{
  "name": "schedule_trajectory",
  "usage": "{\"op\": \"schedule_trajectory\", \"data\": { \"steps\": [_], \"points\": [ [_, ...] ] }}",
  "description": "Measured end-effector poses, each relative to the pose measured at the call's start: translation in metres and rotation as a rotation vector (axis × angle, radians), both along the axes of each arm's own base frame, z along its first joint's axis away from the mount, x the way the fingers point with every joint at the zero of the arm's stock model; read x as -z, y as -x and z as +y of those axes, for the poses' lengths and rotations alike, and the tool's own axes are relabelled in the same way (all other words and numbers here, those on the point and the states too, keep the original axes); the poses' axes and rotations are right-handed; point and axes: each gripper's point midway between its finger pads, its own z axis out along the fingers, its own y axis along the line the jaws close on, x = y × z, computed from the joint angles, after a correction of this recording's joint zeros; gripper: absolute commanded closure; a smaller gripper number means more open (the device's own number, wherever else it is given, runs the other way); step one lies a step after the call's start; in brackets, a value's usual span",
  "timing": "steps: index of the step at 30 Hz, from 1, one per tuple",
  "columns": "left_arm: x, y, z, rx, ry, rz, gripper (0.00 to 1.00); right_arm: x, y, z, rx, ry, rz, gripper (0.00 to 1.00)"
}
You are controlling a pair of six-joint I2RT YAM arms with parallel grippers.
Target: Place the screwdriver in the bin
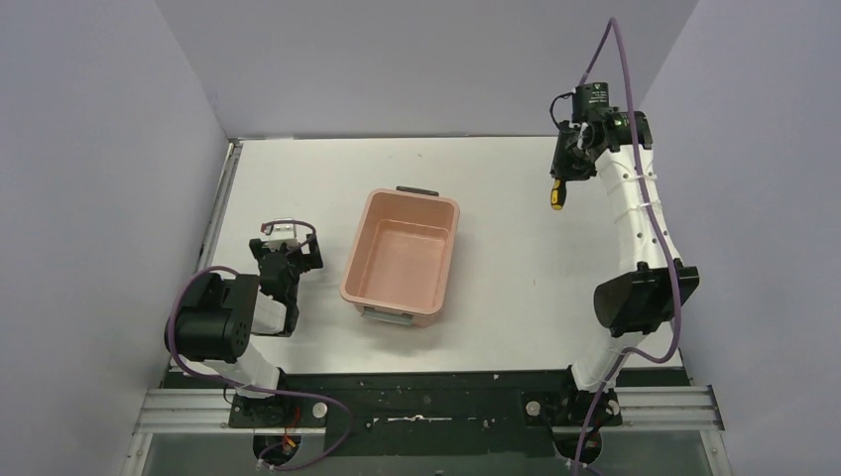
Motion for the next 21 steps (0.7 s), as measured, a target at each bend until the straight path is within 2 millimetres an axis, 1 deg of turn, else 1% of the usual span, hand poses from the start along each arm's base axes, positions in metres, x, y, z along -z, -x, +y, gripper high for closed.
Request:
{"op": "schedule_trajectory", "data": {
  "steps": [2, 4, 6, 7, 8, 9, 10, 11, 13, 14, 15, 16, 18, 19, 20, 21],
  "points": [
    [0.0, 0.0, 0.0, 0.0, 0.0, 0.0, 0.03, -0.005, 0.006, 0.011, -0.009, -0.035, 0.006, 1.0],
    [0.0, 0.0, 0.0, 0.0, 0.0, 0.0, 0.03, -0.004, 0.009, 0.025, -0.022, -0.077, 0.018, 0.97],
    [0.0, 0.0, 0.0, 0.0, 0.0, 0.0, 0.03, -0.003, 0.008, 0.047, -0.049, -0.124, 0.014, 0.96],
    [0.0, 0.0, 0.0, 0.0, 0.0, 0.0, 0.03, -0.002, 0.007, 0.066, -0.08, -0.159, -0.003, 0.97],
    [0.0, 0.0, 0.0, 0.0, 0.0, 0.0, 0.03, -0.001, 0.007, 0.093, -0.123, -0.204, -0.024, 1.0],
    [0.0, 0.0, 0.0, 0.0, 0.0, 0.0, 0.03, 0.0, 0.008, 0.114, -0.16, -0.235, -0.036, 1.0],
    [0.0, 0.0, 0.0, 0.0, 0.0, 0.0, 0.03, 0.002, 0.013, 0.15, -0.22, -0.28, -0.053, 1.0],
    [0.0, 0.0, 0.0, 0.0, 0.0, 0.0, 0.03, 0.003, 0.019, 0.18, -0.273, -0.317, -0.066, 1.0],
    [0.0, 0.0, 0.0, 0.0, 0.0, 0.0, 0.03, 0.004, 0.032, 0.229, -0.36, -0.37, -0.082, 1.0],
    [0.0, 0.0, 0.0, 0.0, 0.0, 0.0, 0.03, 0.003, 0.042, 0.254, -0.407, -0.396, -0.09, 1.0],
    [0.0, 0.0, 0.0, 0.0, 0.0, 0.0, 0.03, 0.002, 0.052, 0.274, -0.446, -0.416, -0.097, 1.0],
    [0.0, 0.0, 0.0, 0.0, 0.0, 0.0, 0.03, -0.001, 0.059, 0.29, -0.475, -0.432, -0.107, 1.0],
    [0.0, 0.0, 0.0, 0.0, 0.0, 0.0, 0.03, -0.004, 0.066, 0.308, -0.499, -0.45, -0.136, 1.0],
    [0.0, 0.0, 0.0, 0.0, 0.0, 0.0, 0.03, -0.002, 0.068, 0.313, -0.499, -0.45, -0.149, 1.0],
    [0.0, 0.0, 0.0, 0.0, 0.0, 0.0, 0.03, 0.002, 0.07, 0.316, -0.495, -0.446, -0.157, 1.0],
    [0.0, 0.0, 0.0, 0.0, 0.0, 0.0, 0.03, 0.01, 0.074, 0.319, -0.488, -0.432, -0.163, 1.0]
  ]
}}
